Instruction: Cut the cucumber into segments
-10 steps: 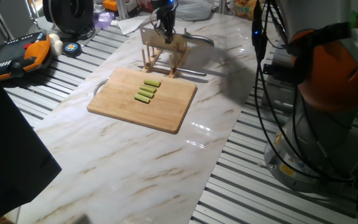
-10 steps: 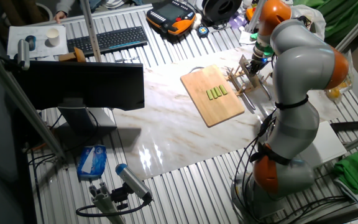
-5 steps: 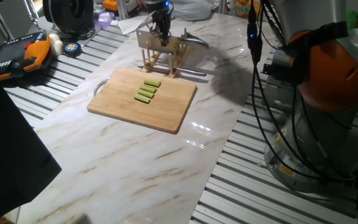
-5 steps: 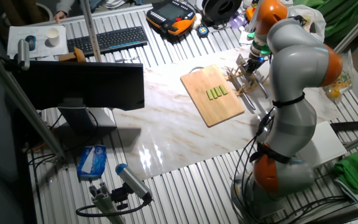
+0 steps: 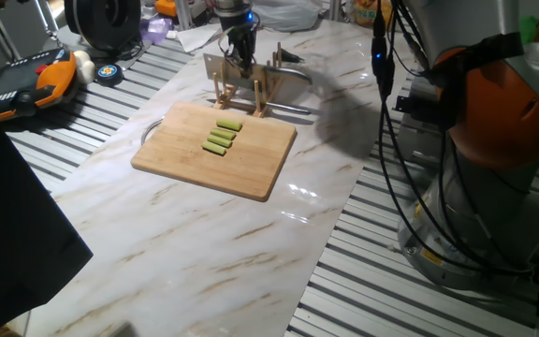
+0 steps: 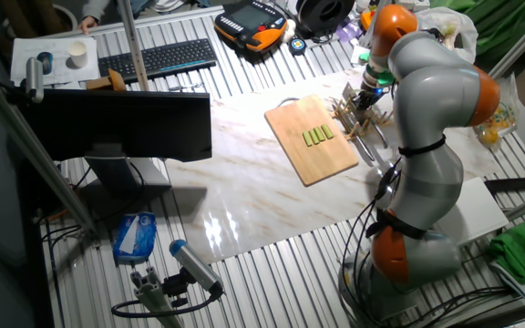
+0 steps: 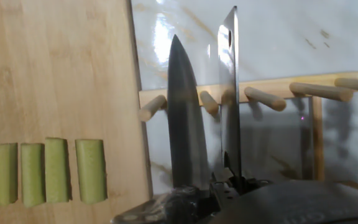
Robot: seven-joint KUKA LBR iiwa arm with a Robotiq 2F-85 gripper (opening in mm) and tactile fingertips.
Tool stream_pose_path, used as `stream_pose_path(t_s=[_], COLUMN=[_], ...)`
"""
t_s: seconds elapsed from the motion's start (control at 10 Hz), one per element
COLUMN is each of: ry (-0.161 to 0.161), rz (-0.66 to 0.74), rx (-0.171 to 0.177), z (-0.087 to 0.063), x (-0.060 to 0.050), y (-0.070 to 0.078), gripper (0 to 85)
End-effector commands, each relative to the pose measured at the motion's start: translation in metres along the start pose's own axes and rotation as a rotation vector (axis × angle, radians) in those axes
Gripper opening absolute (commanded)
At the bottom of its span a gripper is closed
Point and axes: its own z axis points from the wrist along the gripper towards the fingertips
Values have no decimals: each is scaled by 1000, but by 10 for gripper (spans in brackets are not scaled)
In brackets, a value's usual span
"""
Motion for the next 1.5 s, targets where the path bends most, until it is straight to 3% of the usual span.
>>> stream_pose_path(t_s=[0.0, 0.7, 0.8, 1.2, 1.4], ry=[0, 5, 7, 7, 12], rz=[1, 11, 17, 39, 39], rx=[-3, -59, -64, -76, -70], z=[1, 11, 11, 11, 9], x=[0, -5, -5, -4, -3], y=[-1, -5, -5, -4, -7], gripper=[7, 7, 50, 397, 420])
